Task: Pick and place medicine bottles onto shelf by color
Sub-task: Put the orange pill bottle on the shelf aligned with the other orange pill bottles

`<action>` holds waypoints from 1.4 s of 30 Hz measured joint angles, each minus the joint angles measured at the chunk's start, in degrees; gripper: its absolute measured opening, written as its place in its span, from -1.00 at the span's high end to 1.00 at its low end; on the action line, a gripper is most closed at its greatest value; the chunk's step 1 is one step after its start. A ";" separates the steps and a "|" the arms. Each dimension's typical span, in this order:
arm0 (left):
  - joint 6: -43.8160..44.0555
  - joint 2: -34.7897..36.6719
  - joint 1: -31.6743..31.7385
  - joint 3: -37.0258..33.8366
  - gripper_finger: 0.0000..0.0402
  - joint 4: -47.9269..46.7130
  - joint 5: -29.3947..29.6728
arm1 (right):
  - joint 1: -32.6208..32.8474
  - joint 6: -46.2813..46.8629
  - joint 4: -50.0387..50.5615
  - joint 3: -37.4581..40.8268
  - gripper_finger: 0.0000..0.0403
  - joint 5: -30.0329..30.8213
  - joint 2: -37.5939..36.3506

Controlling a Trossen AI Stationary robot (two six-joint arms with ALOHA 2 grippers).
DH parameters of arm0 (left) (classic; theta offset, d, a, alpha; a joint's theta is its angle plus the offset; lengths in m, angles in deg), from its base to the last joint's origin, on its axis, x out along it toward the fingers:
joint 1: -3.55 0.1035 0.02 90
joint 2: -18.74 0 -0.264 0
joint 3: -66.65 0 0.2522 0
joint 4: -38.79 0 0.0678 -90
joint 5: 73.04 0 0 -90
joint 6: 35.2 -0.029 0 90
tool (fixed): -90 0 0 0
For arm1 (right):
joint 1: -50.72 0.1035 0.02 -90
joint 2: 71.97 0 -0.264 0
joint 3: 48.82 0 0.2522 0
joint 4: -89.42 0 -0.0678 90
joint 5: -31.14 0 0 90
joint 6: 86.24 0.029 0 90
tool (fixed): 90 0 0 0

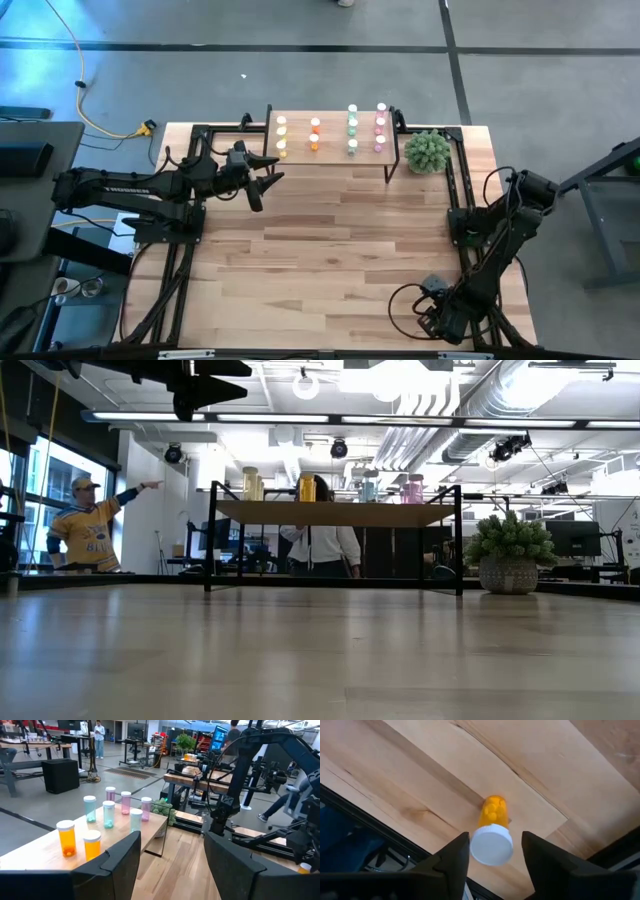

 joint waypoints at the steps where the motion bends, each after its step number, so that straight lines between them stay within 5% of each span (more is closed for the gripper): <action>1: 0.01 0.00 0.00 0.00 -0.03 0.00 0.00 | -0.13 -0.01 -0.01 0.00 0.18 0.00 0.00; 9: -0.01 0.00 0.00 0.00 -0.03 0.00 -0.02 | -1.53 -0.50 -1.37 0.00 0.50 0.07 -0.02; 17: 1.46 0.00 0.00 0.00 -0.03 0.77 -0.04 | -6.42 -9.32 -7.62 0.00 0.50 0.27 -0.02; 23: 2.30 0.00 0.02 0.00 -0.03 2.34 -0.85 | -14.60 -19.53 -13.12 0.00 0.49 0.38 -0.02; 32: 4.09 0.00 0.02 0.00 -0.03 1.12 -10.47 | -29.58 -34.05 -23.22 -0.18 0.49 -0.66 -0.02; 42: 7.54 0.00 0.02 0.00 -0.03 -6.84 -19.54 | -44.63 -48.17 -23.22 -7.12 0.49 -3.04 -0.09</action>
